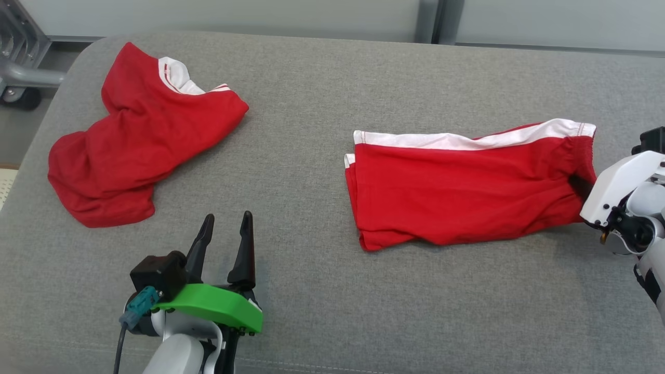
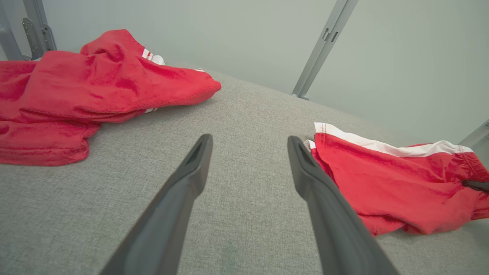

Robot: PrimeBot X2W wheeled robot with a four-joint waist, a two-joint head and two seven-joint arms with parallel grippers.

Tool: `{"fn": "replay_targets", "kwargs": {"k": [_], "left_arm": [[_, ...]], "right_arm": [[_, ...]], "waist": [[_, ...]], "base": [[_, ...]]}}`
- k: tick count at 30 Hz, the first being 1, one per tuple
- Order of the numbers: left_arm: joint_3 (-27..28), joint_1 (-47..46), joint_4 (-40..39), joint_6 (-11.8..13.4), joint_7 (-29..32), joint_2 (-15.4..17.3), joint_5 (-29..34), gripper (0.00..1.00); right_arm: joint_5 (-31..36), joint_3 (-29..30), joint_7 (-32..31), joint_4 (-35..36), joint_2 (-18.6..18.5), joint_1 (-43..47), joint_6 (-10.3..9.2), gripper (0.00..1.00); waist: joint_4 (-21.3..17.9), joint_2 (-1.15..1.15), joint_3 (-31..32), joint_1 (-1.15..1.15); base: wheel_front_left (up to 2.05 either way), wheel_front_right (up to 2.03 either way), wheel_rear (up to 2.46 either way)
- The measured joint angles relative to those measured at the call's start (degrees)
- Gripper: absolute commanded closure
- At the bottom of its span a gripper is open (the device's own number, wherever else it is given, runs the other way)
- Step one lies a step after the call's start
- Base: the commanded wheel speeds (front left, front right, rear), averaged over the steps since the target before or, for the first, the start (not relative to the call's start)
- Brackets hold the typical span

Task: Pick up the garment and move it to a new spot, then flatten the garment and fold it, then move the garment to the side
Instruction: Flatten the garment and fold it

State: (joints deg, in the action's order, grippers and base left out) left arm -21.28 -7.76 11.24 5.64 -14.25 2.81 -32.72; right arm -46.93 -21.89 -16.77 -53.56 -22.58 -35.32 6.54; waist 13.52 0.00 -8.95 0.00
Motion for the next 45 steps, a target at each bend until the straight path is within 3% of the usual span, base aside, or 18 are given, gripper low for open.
{"fn": "replay_targets", "kwargs": {"k": [4, 9, 18, 31, 32, 33, 34, 41, 43, 44, 45], "left_arm": [[0.0, 0.2, -0.4, 0.0, 0.0, 0.0, 0.7, 0.00], [-0.6, 0.2, -0.5, 0.0, 0.0, 0.0, 0.7, 0.00], [-1.4, 0.3, -0.4, 0.0, 0.1, 0.0, 0.7, 0.00], [-2.6, 1.0, -0.4, 0.5, 0.1, 0.0, 0.4, 0.00], [-2.7, 1.1, -0.4, 0.5, 0.1, 0.0, 0.2, 0.00], [-2.8, 1.1, -0.4, 0.5, 0.1, 0.0, 0.2, 0.00], [-2.9, 1.2, -0.4, 0.5, 0.1, 0.0, 0.1, 0.00], [-3.4, 1.8, -0.3, 0.5, 0.1, 0.0, -0.8, 0.00], [-3.6, 1.9, -0.2, 0.5, 0.1, 0.0, -0.9, 0.00], [-3.6, 1.9, -0.2, 0.5, 0.1, 0.0, -0.9, 0.00], [-3.6, 1.9, -0.2, 0.5, 0.1, 0.0, -0.9, 0.00]], "right_arm": [[-0.3, 0.0, -0.4, 0.7, 0.1, -0.7, 0.14, 1.00], [-2.5, -1.1, -1.2, 3.8, 3.3, -0.7, 0.51, 1.00], [-3.5, -10.4, -5.5, 15.8, 8.2, -0.9, 0.51, 1.00], [-2.3, -14.3, -8.0, 13.2, 10.4, -0.8, 0.51, 1.00], [-2.2, -14.4, -8.0, 12.8, 10.5, -0.8, 0.51, 0.92], [-1.9, -14.3, -8.0, 12.3, 10.5, -0.8, 0.44, 0.76], [-1.5, -14.4, -8.0, 11.9, 10.6, -0.8, 0.35, 0.71], [-0.1, -15.4, -7.9, 9.0, 12.1, -0.8, -1.22, 0.60], [0.2, -15.6, -7.7, 8.3, 12.5, -0.9, -1.64, 0.51], [0.6, -15.7, -7.7, 7.9, 12.7, -0.9, -1.98, 0.24], [0.8, -15.8, -7.6, 7.4, 13.0, -1.0, -2.20, 0.10]], "waist": [[-1.4, 0.00, -0.1, 0.00], [-2.6, 0.00, 0.2, 0.00], [-2.1, 0.00, 2.2, 0.00], [1.4, 0.00, 3.9, 0.00], [1.8, 0.00, 4.0, 0.00], [2.2, 0.00, 4.1, 0.00], [2.7, 0.00, 4.1, 0.00], [5.6, 0.00, 4.5, 0.00], [6.3, 0.00, 4.6, 0.00], [6.6, 0.00, 4.6, 0.00], [6.9, 0.00, 4.7, 0.00]], "base": [[0.00, 0.00, 0.00], [0.00, 0.00, 0.00], [0.00, 0.00, 0.00], [0.00, 0.00, 0.00], [0.00, 0.00, 0.00], [0.00, 0.00, 0.00], [0.00, 0.00, 0.00], [0.00, 0.00, 0.00], [0.00, 0.00, 0.00], [0.00, 0.00, 0.00], [0.00, 0.00, 0.00]]}}
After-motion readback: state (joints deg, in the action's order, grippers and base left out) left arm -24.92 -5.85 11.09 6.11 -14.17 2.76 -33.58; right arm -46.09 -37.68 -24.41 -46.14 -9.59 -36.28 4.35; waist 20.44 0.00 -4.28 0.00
